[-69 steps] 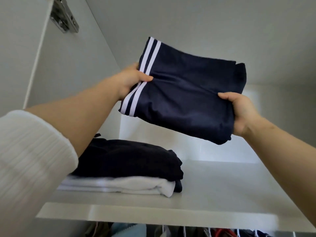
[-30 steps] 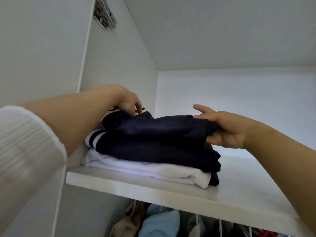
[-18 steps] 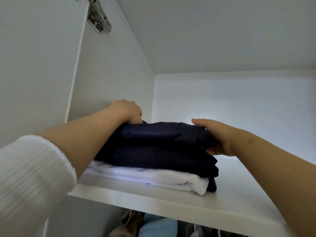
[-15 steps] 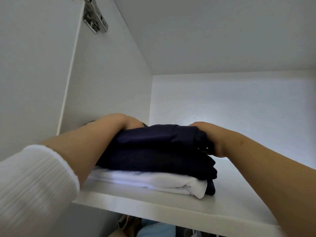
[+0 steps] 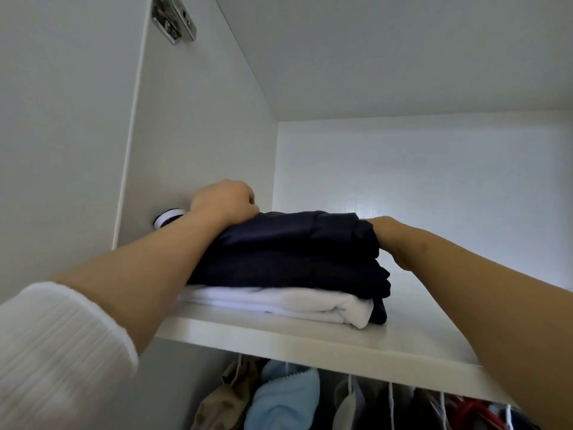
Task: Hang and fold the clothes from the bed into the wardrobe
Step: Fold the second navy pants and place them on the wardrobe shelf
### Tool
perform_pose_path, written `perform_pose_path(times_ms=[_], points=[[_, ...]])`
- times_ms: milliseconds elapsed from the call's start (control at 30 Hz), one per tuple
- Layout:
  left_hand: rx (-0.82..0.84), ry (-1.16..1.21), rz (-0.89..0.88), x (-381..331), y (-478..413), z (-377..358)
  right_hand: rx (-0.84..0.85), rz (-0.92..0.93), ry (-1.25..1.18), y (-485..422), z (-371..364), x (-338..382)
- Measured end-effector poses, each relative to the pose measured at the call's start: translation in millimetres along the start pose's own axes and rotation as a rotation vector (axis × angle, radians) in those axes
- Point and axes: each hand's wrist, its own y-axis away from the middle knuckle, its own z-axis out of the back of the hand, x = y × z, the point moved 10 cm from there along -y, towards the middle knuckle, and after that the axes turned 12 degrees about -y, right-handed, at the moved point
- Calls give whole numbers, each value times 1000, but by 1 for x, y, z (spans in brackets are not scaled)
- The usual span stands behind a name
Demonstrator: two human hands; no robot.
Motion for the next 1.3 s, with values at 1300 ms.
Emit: perform_pose_path(times_ms=[1300], points=[[707, 1218, 271, -25, 527, -114, -345, -461, -483, 473, -98, -239]])
